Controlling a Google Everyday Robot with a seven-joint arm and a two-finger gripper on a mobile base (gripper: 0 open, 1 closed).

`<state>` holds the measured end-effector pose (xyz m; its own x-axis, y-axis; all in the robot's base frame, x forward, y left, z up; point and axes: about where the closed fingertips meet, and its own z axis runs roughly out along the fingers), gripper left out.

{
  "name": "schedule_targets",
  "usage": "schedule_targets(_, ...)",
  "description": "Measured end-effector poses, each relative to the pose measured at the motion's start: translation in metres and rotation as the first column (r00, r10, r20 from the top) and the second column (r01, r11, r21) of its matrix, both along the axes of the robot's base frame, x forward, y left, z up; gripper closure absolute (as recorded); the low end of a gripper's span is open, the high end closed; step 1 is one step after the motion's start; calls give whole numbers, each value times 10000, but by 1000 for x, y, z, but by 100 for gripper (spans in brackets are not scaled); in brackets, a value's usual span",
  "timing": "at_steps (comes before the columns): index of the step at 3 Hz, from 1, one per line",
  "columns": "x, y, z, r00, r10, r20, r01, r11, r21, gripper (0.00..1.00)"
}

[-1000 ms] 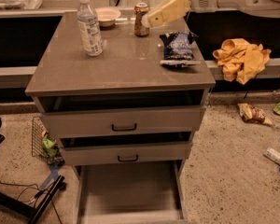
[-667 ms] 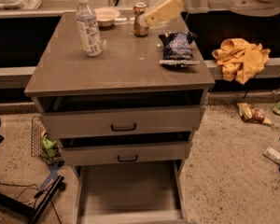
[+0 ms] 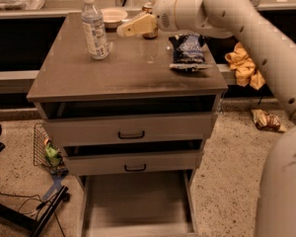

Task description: Place blue plastic bottle into bottom drawer

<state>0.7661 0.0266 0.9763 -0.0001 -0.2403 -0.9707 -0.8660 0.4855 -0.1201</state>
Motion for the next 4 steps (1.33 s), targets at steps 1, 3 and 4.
schedule_targets(1, 25, 38, -33, 9983, 152, -563, -96, 9951, 987, 0)
schedule_targets(3, 65, 102, -56, 9947, 831, -602, -680, 9734, 2187, 0)
schedule_targets(4, 72, 121, -57, 9928, 1080, -522, -949, 9732, 2095, 15)
